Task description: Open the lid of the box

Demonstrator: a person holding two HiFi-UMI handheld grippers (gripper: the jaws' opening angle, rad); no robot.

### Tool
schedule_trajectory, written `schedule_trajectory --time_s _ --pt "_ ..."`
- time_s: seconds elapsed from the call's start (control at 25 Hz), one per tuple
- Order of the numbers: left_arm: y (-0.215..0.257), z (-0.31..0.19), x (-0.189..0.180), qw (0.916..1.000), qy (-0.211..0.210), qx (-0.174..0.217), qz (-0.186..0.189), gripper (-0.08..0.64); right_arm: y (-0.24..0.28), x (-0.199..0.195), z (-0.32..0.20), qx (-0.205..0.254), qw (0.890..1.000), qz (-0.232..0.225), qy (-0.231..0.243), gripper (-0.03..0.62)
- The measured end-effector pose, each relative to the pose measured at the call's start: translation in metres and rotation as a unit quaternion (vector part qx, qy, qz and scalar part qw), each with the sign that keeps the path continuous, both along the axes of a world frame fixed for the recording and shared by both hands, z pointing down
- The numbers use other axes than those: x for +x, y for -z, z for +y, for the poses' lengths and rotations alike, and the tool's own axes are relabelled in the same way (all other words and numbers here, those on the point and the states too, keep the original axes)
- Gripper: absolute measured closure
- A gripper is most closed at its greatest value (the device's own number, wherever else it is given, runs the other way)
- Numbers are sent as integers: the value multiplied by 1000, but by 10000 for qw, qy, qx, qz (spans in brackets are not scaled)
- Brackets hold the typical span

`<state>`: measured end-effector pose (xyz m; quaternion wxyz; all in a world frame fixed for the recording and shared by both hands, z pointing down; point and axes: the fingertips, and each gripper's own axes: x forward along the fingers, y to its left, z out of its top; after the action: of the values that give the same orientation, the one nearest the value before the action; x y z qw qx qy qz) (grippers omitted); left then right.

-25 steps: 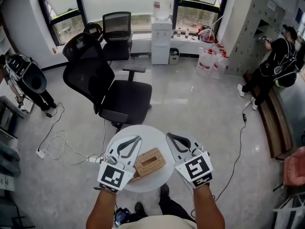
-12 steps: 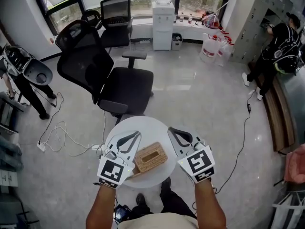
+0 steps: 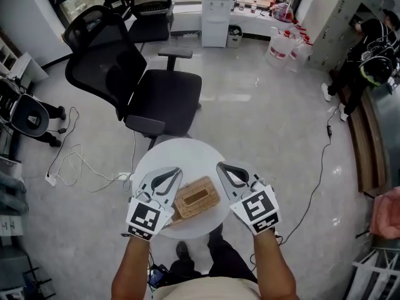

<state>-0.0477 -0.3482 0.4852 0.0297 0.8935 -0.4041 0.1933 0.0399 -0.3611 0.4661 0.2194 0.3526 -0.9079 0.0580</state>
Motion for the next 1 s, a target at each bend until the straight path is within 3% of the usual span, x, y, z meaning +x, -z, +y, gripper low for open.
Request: schedule_trajectory --time_s 0.44,1.0 --pt "-71 -2 -10 9981 89 -606 -108 544 -67 -8 -5 -528 9984 -11 187 601" --pt "-160 9 -19 9893 60 -1439 -229 543 -150 -21 -3 -1174 9923 26 402 600"
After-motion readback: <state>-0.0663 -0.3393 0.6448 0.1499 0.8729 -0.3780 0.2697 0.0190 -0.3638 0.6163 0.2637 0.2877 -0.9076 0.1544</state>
